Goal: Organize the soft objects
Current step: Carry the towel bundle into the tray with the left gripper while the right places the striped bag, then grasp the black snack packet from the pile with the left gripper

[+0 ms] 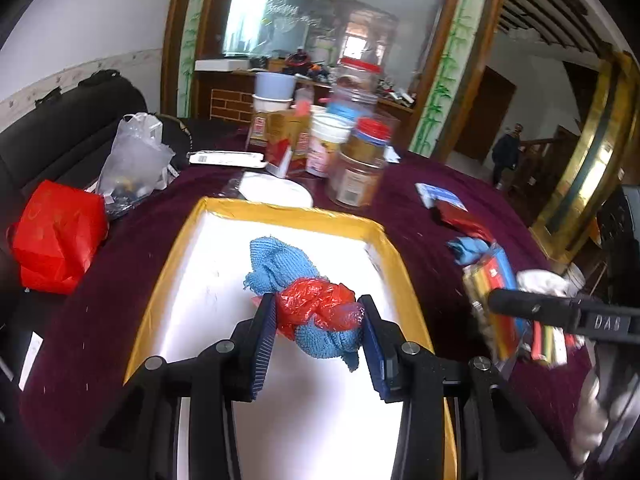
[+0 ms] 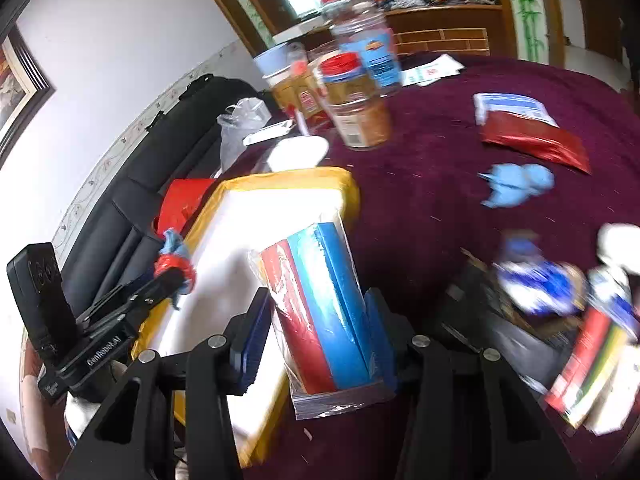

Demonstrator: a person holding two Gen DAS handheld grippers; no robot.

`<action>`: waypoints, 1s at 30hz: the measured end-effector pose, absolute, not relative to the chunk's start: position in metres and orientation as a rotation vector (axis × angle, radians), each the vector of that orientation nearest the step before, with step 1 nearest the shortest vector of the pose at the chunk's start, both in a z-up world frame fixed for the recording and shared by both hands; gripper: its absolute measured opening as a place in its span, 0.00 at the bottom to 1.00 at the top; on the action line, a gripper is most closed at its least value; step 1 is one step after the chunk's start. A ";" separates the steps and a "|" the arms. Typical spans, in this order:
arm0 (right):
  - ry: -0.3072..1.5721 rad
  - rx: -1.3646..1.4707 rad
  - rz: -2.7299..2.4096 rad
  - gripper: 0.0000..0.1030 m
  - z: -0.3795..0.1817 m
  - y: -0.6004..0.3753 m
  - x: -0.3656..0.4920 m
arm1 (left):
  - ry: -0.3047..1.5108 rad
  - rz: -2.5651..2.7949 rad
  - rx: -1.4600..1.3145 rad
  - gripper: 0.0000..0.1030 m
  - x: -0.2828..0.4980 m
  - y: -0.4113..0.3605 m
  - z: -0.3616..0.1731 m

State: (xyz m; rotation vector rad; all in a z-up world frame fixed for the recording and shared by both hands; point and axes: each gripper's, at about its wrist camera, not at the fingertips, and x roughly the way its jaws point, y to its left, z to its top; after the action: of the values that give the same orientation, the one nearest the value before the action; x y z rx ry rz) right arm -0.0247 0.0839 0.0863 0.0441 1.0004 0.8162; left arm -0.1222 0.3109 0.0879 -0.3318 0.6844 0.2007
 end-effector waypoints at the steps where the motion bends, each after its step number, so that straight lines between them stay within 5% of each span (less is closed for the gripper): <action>1: 1.008 0.038 0.819 0.45 0.086 0.100 -0.019 | 0.685 0.201 -0.333 0.42 -0.117 0.314 0.087; 14: 1.110 -0.012 0.748 0.46 0.048 0.205 0.024 | 0.844 0.211 -0.461 0.46 -0.039 0.355 0.034; 17: 1.095 -0.031 0.708 0.57 0.042 0.206 0.026 | 0.862 0.213 -0.514 0.52 -0.039 0.362 0.027; 27: 0.978 -0.038 0.729 0.64 0.078 0.179 0.013 | 0.718 0.144 -0.562 0.61 -0.070 0.350 0.069; 28: 0.933 -0.051 0.723 0.67 0.088 0.171 0.006 | 0.696 0.135 -0.553 0.63 -0.076 0.343 0.077; 30: 0.769 -0.106 0.671 0.92 0.114 0.144 -0.018 | 0.651 0.121 -0.536 0.71 -0.086 0.329 0.090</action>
State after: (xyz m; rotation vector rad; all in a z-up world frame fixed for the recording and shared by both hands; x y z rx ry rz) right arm -0.0183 0.1440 0.1140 -0.1061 0.7687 0.6706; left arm -0.0860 0.3286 0.0897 -0.5358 0.6511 0.1212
